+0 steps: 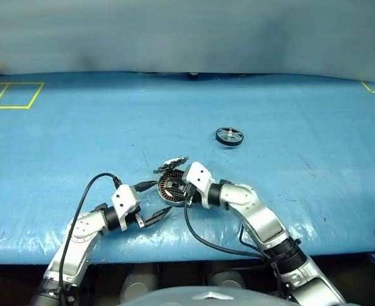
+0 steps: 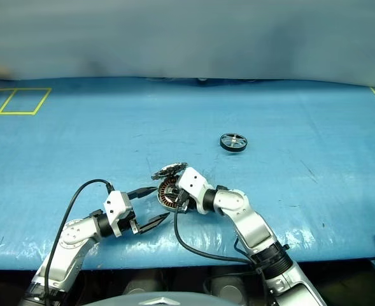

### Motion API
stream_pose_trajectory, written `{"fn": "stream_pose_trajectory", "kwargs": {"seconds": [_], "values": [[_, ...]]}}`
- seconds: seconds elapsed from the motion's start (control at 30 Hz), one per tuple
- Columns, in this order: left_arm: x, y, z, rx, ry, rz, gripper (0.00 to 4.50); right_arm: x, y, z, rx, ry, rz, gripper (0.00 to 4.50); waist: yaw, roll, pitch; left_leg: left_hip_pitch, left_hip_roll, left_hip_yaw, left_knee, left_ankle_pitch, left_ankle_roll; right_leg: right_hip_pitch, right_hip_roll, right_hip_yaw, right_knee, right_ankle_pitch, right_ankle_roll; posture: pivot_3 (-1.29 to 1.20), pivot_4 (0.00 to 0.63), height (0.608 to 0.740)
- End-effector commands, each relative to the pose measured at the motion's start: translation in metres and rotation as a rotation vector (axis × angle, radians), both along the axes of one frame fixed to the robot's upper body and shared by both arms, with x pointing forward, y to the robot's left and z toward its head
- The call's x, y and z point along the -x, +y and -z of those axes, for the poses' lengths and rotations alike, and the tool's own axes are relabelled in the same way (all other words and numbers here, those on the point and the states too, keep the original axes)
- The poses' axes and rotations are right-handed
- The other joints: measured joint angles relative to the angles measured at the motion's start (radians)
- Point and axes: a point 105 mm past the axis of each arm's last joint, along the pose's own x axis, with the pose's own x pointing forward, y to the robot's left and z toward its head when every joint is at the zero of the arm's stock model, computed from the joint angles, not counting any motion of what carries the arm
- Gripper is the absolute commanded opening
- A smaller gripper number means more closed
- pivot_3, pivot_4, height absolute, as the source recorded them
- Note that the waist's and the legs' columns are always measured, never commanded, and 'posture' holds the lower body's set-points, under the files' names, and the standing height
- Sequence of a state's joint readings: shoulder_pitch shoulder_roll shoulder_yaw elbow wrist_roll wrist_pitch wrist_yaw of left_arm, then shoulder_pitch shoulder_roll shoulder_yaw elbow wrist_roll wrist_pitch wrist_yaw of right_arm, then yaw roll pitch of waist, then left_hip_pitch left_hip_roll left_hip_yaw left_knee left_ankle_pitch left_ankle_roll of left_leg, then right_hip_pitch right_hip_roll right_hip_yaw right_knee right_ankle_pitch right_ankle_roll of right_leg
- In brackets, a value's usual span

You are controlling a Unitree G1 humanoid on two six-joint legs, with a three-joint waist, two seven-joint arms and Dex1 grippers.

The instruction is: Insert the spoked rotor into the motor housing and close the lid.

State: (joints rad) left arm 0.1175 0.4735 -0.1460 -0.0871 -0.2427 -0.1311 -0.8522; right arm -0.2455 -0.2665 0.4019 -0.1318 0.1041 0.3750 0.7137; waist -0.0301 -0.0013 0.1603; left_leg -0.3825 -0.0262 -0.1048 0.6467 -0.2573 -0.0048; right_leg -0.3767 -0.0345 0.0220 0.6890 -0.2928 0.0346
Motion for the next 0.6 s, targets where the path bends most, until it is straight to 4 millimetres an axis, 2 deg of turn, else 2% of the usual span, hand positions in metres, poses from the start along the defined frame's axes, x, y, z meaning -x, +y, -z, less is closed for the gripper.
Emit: {"fn": "stream_pose_trajectory", "kwargs": {"seconds": [0.03,0.37,0.6], "values": [[-0.001,0.001,-0.005,0.020,-0.006,-0.003,4.33,-0.001,0.000,-0.016,-0.046,-0.043,0.006,0.13,0.000,0.000,0.000,0.000,0.000,0.000,0.000,0.000,0.000,0.000,0.000,0.000,0.000,0.000,0.000,0.00,0.150,0.740],[0.000,0.000,-0.005,0.023,0.000,0.002,4.33,-0.003,-0.004,-0.012,-0.018,-0.045,0.021,0.03,0.000,0.000,0.000,0.000,0.000,0.000,0.000,0.000,0.000,0.000,0.000,0.000,0.000,0.000,0.000,0.00,0.150,0.740],[-0.001,0.000,-0.004,0.018,-0.002,0.000,4.33,-0.008,-0.010,0.003,0.070,-0.044,0.051,0.03,0.000,0.000,0.000,0.000,0.000,0.000,0.000,0.000,0.000,0.000,0.000,0.000,0.000,0.000,0.000,0.00,0.150,0.740]]}}
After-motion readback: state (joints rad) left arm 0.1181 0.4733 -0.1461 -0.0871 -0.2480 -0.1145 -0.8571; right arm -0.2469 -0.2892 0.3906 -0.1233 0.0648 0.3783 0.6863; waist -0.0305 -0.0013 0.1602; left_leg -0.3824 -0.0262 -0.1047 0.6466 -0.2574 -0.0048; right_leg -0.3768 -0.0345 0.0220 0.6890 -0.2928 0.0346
